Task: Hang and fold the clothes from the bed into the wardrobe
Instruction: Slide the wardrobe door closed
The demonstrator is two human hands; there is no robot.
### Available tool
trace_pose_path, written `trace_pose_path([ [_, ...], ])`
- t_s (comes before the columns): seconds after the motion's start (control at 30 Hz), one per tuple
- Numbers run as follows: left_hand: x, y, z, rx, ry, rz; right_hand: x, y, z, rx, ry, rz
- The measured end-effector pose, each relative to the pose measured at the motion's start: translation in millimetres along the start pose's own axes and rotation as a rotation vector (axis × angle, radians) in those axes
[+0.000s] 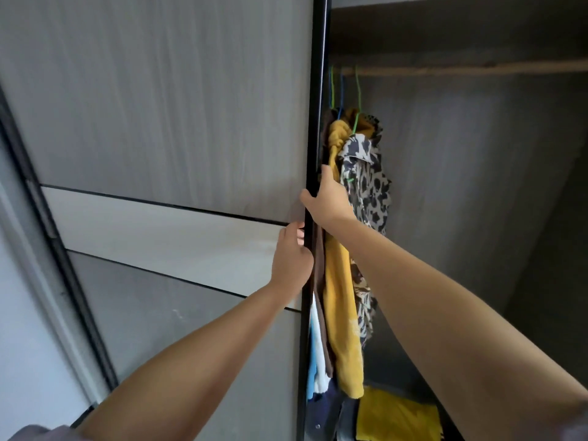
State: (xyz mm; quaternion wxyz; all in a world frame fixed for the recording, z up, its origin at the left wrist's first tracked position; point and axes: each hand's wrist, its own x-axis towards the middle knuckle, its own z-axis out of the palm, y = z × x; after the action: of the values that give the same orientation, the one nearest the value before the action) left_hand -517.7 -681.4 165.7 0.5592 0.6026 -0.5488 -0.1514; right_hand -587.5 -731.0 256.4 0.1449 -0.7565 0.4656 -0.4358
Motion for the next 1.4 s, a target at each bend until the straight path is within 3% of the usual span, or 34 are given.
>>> trace_pose_path([
  [0.1,-8.4,11.8,14.0,0.098,-0.067,0.129,-9.2,18.2,-30.8,-0.005,-0.009,0.047],
  [0.3,-10.9,32.3,13.4,0.528,-0.126,0.582,-35.4,59.6,-97.6,-0.053,0.027,0.101],
  [0.5,7.4,67.3,22.0,0.839,-0.309,0.819,-69.5,95.0,-158.8,-0.165,0.134,0.22],
  [0.77,27.4,99.0,51.3,1.156,-0.31,1.083,-105.4,128.7,-223.2,-0.293,0.394,0.364],
  [0.9,38.8,101.1,63.7,1.216,-0.251,1.203,-134.4,138.4,-228.9,-0.461,0.521,0.287],
  [0.97,41.6,107.1,74.5,1.234,-0.248,1.241,-147.1,144.0,-210.6,-0.544,0.36,0.248],
  [1.07,37.4,125.1,101.8,1.2,-0.312,1.266,-157.8,155.6,-175.9,-0.459,0.168,0.385],
  [1.27,19.9,154.2,156.4,1.111,-0.32,1.331,-149.6,173.0,-163.0,-0.104,0.446,0.536],
  [1.4,8.8,169.4,180.0,1.092,-0.329,1.331,-144.7,185.4,-175.9,-0.049,0.527,0.554],
])
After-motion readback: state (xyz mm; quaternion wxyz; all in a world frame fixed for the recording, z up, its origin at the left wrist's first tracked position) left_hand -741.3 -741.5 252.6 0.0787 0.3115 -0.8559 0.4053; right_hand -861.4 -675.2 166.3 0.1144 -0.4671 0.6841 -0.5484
